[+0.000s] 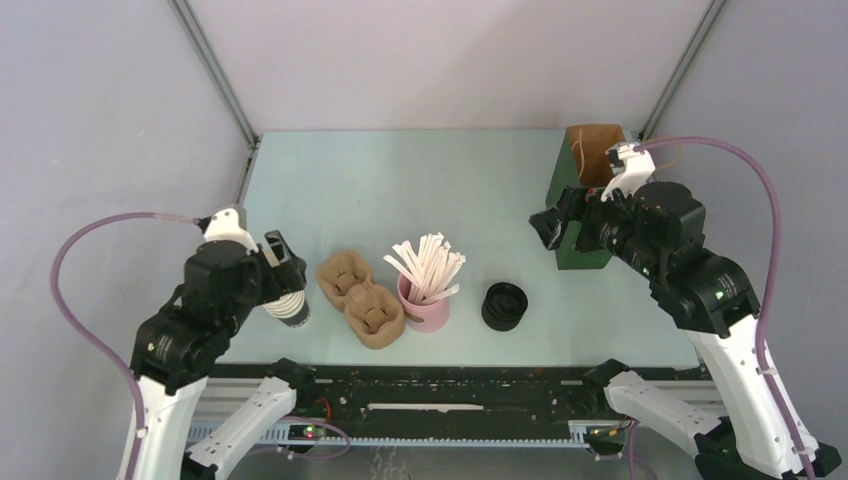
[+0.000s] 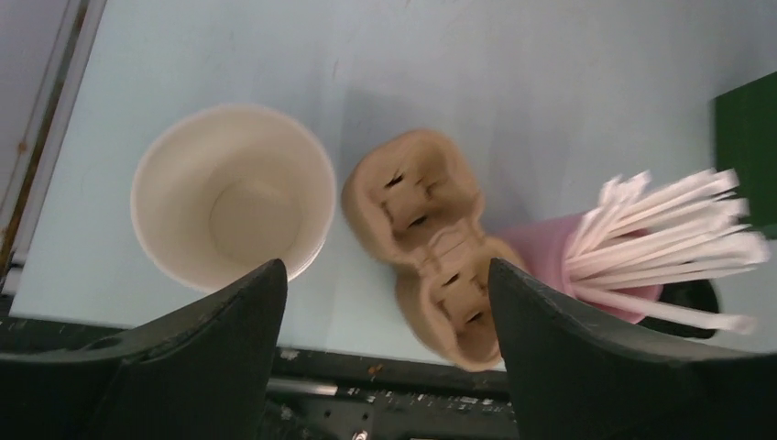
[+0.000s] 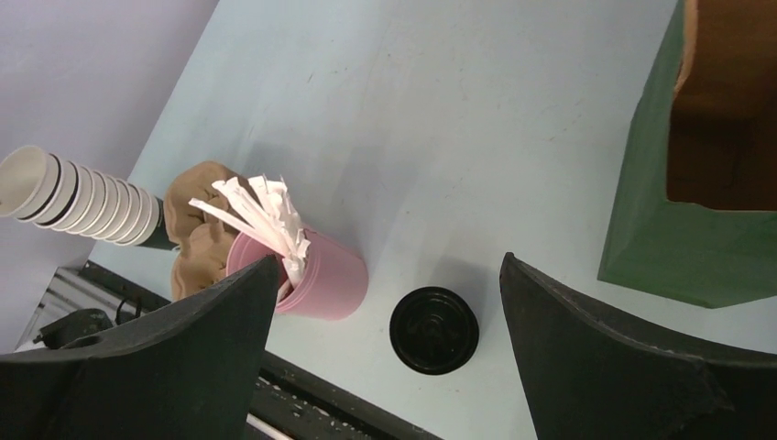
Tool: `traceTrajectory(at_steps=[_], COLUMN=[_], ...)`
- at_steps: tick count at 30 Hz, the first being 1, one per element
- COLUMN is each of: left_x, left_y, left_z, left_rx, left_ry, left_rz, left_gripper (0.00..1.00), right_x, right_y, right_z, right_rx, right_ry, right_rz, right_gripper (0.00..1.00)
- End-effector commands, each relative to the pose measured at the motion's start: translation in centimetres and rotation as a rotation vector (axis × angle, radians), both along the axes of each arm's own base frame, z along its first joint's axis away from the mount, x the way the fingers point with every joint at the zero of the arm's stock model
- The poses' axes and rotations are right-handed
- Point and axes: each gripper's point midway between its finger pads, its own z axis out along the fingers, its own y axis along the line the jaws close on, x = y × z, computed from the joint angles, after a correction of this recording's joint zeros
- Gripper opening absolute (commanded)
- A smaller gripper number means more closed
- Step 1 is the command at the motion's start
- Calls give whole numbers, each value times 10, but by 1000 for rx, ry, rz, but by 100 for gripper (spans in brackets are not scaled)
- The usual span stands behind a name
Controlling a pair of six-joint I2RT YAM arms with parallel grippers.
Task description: Pack the takeout coffee
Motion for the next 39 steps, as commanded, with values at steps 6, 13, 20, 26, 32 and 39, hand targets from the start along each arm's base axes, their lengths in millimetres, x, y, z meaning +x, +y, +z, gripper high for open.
traceTrajectory(at_steps=[6,13,20,26,32,39], left_x=[7,23,42,43,44,44], left_y=[39,35,31,35,34,35], left_z=[-33,-45,-47,-55,-57,-61], left_rx=[177,240,287,309,296,308], left_ry=[160,184,192,201,188,204], left_rz=[218,182,157,178,181,186], left_gripper=[68,61,53,51,39,31], right_x=[0,-2,-7,-12,-14,-16], right_y=[16,16,22,19,22,23], right_z=[6,2,1,3,5,5], right_rx=[66,64,74,78,87,91], right_ry=[-2,9,24,15,15,19], right_rz=[63,68,106,106,120,129], right_gripper=[100,100,100,100,100,100])
